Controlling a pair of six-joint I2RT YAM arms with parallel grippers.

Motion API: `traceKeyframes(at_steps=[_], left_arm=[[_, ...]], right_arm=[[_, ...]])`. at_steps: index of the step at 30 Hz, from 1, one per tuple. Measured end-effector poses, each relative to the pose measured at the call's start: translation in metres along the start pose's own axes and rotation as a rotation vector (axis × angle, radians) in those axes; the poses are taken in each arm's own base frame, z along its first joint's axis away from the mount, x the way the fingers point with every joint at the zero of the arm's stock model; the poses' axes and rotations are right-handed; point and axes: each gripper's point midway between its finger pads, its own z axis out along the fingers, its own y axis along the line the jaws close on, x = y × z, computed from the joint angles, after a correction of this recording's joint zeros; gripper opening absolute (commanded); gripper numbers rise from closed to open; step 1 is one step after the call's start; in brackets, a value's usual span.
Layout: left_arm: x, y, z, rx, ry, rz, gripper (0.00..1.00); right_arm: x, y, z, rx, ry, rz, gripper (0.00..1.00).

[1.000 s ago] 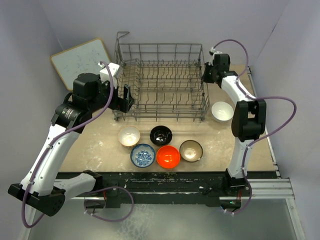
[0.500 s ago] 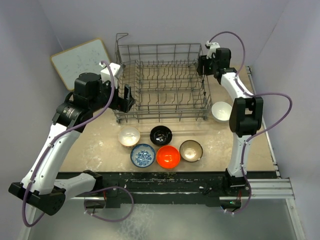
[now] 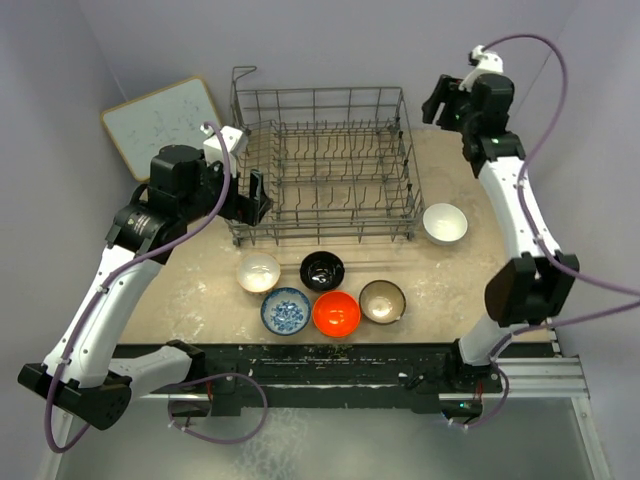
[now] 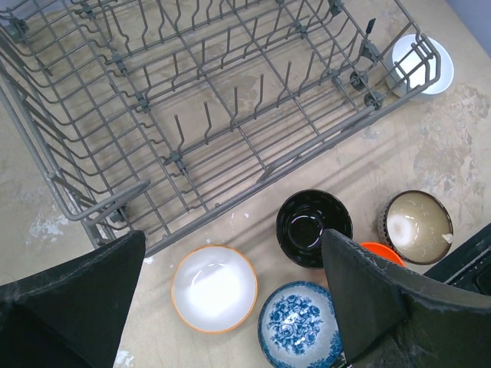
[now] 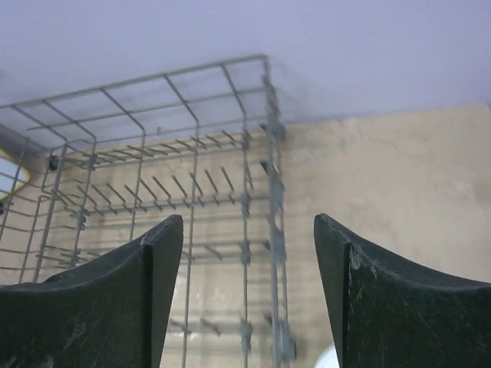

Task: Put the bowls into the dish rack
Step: Adjust the dish rack at the center of the board, then pick up the bowl from the center of the board.

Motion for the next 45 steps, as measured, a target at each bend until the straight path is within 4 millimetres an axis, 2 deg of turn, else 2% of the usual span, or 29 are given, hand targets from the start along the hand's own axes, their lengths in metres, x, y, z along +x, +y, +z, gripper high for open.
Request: traceKeyframes(at_steps=[1, 3, 4, 6, 8, 9, 10, 11, 14, 17, 23, 27, 31, 36, 39, 41, 45], left_arm=[[0.000, -0.001, 0.000, 0.003, 0.000, 0.000, 0.99], [0.000, -0.002, 0.001, 0.014, -0.003, 0.000, 0.99], [0.000, -0.003, 0.002, 0.020, -0.005, -0.003, 0.99], [0.001, -0.005, 0.003, 0.029, -0.004, -0.006, 0.99], [0.002, -0.007, 0.003, 0.041, -0.005, -0.007, 0.99], [0.003, -0.008, 0.003, 0.046, -0.005, -0.007, 0.99], [0.003, -0.008, 0.003, 0.049, -0.004, -0.007, 0.99], [0.004, -0.008, 0.003, 0.051, -0.005, -0.007, 0.99], [0.003, -0.010, 0.001, 0.056, -0.010, -0.006, 0.99], [0.002, -0.010, -0.002, 0.057, -0.017, -0.004, 0.99], [0.000, -0.011, -0.004, 0.058, -0.024, -0.003, 0.99], [0.001, -0.011, -0.004, 0.058, -0.023, -0.003, 0.99], [0.005, -0.010, -0.001, 0.057, -0.015, -0.004, 0.99], [0.013, -0.009, 0.002, 0.059, 0.005, -0.008, 0.99], [0.013, -0.010, 0.003, 0.066, 0.004, -0.008, 0.99], [0.014, -0.011, 0.003, 0.070, 0.006, -0.009, 0.99], [0.015, -0.011, 0.004, 0.072, 0.009, -0.009, 0.99]], right_arm=[[-0.002, -0.007, -0.022, 0.043, 0.005, 0.054, 0.69], [0.002, -0.025, -0.037, 0.096, 0.016, 0.108, 0.68], [0.010, -0.037, -0.047, 0.125, 0.033, 0.146, 0.68], [0.042, -0.070, -0.062, 0.207, 0.095, 0.225, 0.67], [0.088, -0.102, -0.071, 0.291, 0.189, 0.297, 0.66], [0.118, -0.119, -0.075, 0.341, 0.258, 0.336, 0.66], [0.140, -0.127, -0.077, 0.369, 0.309, 0.359, 0.66], [0.168, -0.133, -0.079, 0.397, 0.379, 0.387, 0.65], [0.225, -0.129, -0.087, 0.425, 0.524, 0.432, 0.65], [0.251, -0.125, -0.094, 0.441, 0.580, 0.458, 0.64], [0.271, -0.129, -0.102, 0.489, 0.596, 0.496, 0.64], [0.275, -0.133, -0.112, 0.531, 0.584, 0.495, 0.64], [0.259, -0.136, -0.119, 0.554, 0.535, 0.478, 0.63], [0.226, -0.137, -0.136, 0.575, 0.436, 0.456, 0.64], [0.220, -0.138, -0.143, 0.594, 0.415, 0.451, 0.64], [0.227, -0.140, -0.146, 0.612, 0.424, 0.451, 0.64], [0.262, -0.143, -0.154, 0.648, 0.508, 0.474, 0.63]])
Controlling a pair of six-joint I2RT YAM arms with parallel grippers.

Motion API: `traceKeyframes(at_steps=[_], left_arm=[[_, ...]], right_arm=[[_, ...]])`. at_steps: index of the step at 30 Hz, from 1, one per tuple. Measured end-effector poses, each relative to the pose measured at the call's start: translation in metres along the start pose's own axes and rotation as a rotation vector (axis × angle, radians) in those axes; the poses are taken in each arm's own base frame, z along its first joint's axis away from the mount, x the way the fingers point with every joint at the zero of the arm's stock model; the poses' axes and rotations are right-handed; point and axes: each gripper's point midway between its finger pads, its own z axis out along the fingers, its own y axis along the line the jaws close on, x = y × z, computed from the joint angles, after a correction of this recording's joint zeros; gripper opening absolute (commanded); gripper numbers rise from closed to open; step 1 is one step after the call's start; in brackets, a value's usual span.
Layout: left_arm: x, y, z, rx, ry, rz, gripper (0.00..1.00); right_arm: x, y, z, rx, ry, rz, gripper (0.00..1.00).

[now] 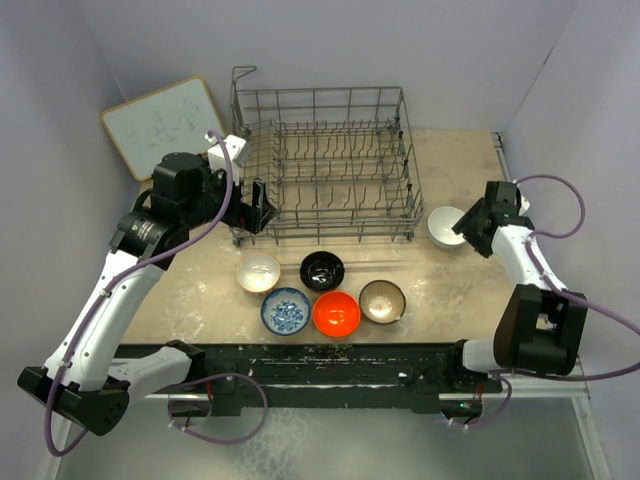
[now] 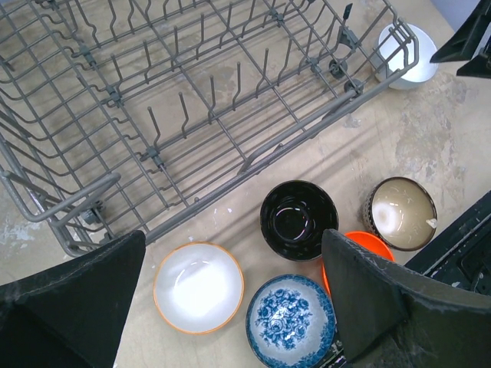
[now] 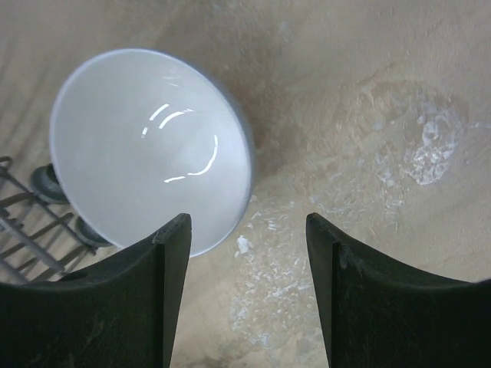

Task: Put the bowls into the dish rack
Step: Pick up the bowl from the center of the board.

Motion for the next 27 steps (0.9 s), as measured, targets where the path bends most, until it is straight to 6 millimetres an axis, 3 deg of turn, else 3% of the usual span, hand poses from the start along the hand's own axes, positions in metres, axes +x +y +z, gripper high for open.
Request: traceKeyframes(at_steps=[5, 9, 13, 17, 18, 21, 22, 27], left_arm=[[0.000, 0.000, 0.000, 0.000, 0.001, 0.000, 0.99], [0.001, 0.000, 0.000, -0.001, 0.003, 0.000, 0.99], [0.001, 0.000, 0.000, -0.001, 0.003, 0.000, 0.99], [0.001, 0.000, 0.000, -0.001, 0.004, 0.000, 0.99], [0.001, 0.000, 0.000, -0.001, 0.004, 0.000, 0.99], [0.001, 0.000, 0.000, -0.001, 0.004, 0.000, 0.99], [0.001, 0.000, 0.000, -0.001, 0.004, 0.000, 0.99], [0.001, 0.000, 0.000, -0.001, 0.003, 0.000, 0.99]], right_arm=[[0.020, -0.007, 0.018, 0.026, 0.070, 0.022, 0.59], [0.022, -0.005, 0.026, 0.018, 0.068, 0.039, 0.54], [0.020, -0.002, 0.034, 0.007, 0.052, 0.051, 0.40], [0.024, -0.002, 0.045, 0.013, 0.056, 0.055, 0.37], [0.025, -0.003, 0.047, 0.015, 0.058, 0.055, 0.34], [0.028, -0.004, 0.051, 0.019, 0.061, 0.058, 0.05], [0.026, -0.003, 0.052, 0.018, 0.056, 0.056, 0.00], [0.022, -0.011, 0.054, 0.059, 0.023, 0.053, 0.00]])
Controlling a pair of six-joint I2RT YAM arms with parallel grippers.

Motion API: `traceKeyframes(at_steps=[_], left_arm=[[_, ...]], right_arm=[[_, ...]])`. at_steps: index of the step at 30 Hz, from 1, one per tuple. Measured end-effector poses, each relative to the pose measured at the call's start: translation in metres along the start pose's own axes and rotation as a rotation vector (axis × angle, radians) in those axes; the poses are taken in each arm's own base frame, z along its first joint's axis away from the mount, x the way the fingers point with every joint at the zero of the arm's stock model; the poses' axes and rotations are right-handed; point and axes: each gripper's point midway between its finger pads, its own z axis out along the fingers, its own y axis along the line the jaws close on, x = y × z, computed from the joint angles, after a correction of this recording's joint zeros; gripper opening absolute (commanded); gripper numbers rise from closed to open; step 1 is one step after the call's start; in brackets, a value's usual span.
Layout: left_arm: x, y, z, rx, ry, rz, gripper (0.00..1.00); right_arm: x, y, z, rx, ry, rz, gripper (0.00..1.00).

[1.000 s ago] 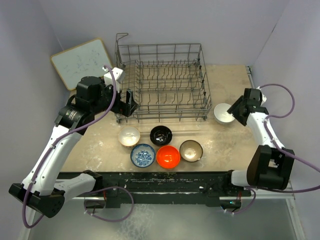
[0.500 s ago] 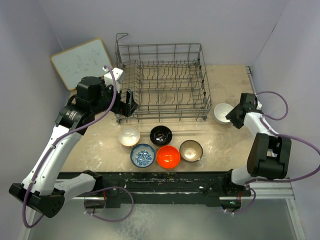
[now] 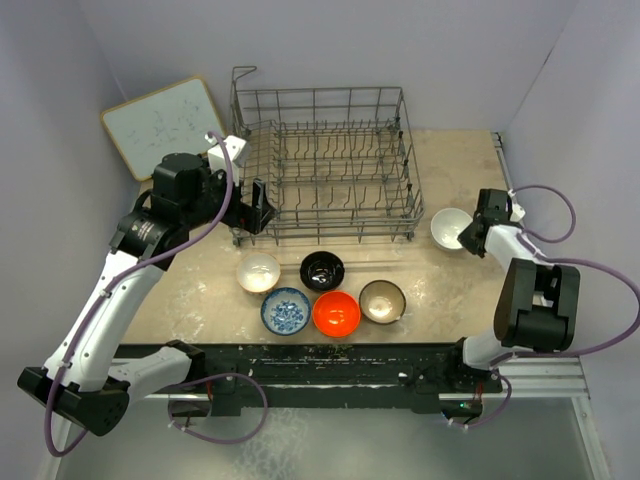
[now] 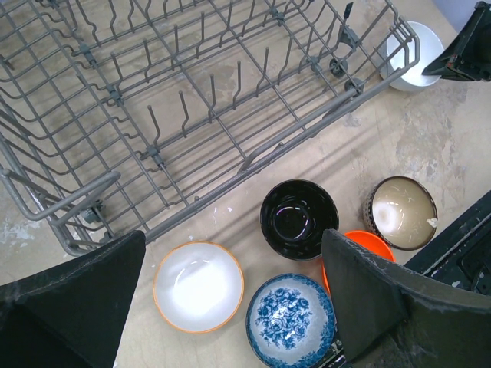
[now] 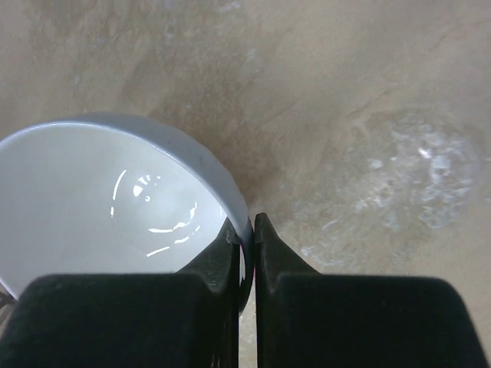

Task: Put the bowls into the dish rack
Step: Pick up the bowl from the center of the board, then place the bowl in the dish rack.

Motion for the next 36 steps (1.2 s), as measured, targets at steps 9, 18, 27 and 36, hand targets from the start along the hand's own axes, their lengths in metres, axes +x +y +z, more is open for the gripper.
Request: traceKeyframes(at_steps=[9, 18, 27, 36], left_arm=[[-0.003, -0.002, -0.005, 0.004, -0.016, 0.004, 0.99], [-0.006, -0.005, -0.012, 0.015, -0.035, 0.008, 0.99], [-0.012, -0.010, -0.026, 0.020, -0.077, 0.002, 0.99], [-0.017, -0.016, -0.044, 0.026, -0.119, -0.007, 0.99]], right_arm=[[-0.049, -0.033, -0.055, 0.142, -0.224, -0.041, 0.00], [-0.131, 0.034, -0.176, 0.059, -0.587, -0.093, 0.00], [-0.138, 0.138, -0.235, -0.005, -0.714, -0.253, 0.00], [-0.110, 0.212, -0.228, 0.077, -0.709, -0.463, 0.00]])
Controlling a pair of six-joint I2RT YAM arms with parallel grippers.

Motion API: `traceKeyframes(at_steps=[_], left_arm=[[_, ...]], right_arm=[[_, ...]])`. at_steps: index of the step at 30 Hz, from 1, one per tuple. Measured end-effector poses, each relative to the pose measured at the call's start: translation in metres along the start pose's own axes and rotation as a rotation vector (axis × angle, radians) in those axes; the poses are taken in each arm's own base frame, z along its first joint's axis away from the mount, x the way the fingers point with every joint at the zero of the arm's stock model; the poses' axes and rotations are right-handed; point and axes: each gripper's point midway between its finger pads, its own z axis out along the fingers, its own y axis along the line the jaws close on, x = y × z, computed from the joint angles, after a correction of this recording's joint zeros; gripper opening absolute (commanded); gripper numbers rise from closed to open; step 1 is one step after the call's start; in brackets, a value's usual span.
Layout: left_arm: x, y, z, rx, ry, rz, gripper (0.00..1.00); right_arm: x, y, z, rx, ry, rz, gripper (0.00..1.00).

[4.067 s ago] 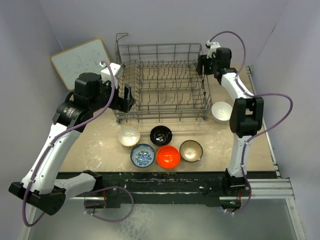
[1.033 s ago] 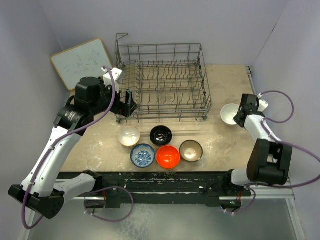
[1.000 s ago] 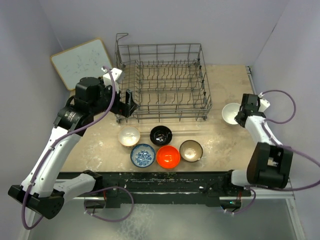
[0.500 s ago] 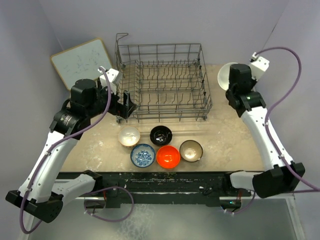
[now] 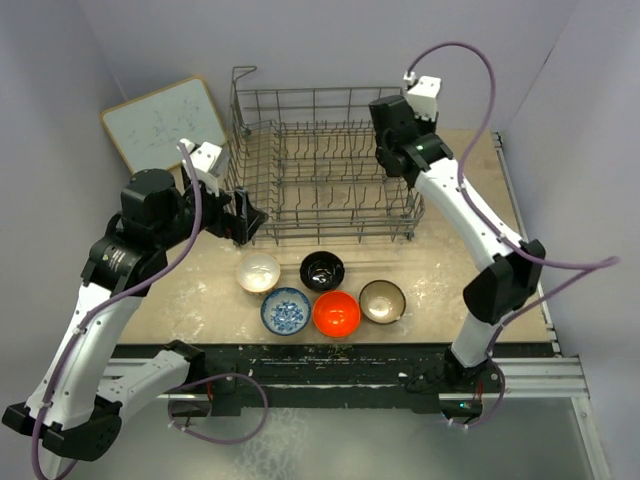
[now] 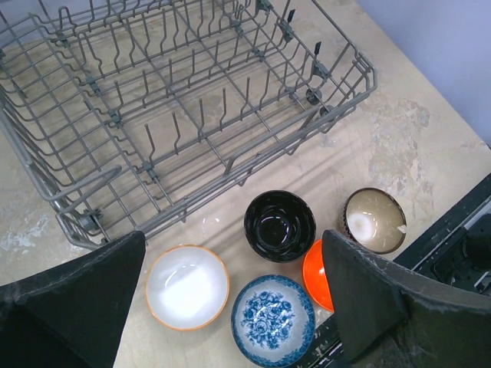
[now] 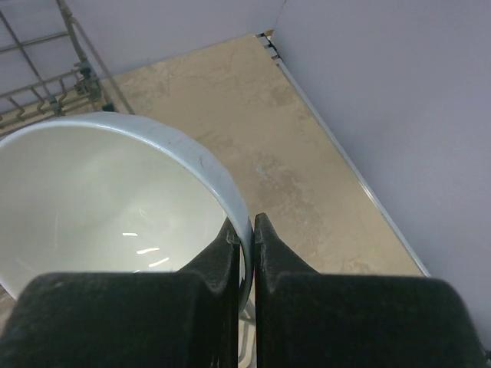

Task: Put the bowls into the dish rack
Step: Place the bowl in the dish rack.

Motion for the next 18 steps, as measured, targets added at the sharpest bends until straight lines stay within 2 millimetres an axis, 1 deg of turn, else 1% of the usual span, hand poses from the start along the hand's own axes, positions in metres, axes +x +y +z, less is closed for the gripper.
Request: traceKeyframes(at_steps=[4, 7, 11, 15, 18], left_arm=[[0.000, -0.002, -0.009, 0.000, -0.008, -0.006, 0.99], [-0.001, -0.004, -0.017, -0.001, -0.023, -0.005, 0.99], [-0.004, -0.008, -0.029, 0.001, -0.049, -0.009, 0.99], [-0.003, -0.010, -0.039, 0.002, -0.069, -0.008, 0.99], [-0.001, -0.010, -0.045, 0.000, -0.072, -0.008, 0.99]], right_arm=[[0.001, 0.027, -0.006, 0.013, -0.005, -0.069, 0.00], [0.005, 0.041, -0.010, 0.035, -0.014, -0.123, 0.00], [0.014, 0.058, -0.009, 0.089, -0.022, -0.204, 0.00], [0.033, 0.064, -0.003, 0.147, -0.016, -0.320, 0.00], [0.039, 0.064, 0.002, 0.189, -0.019, -0.401, 0.00]])
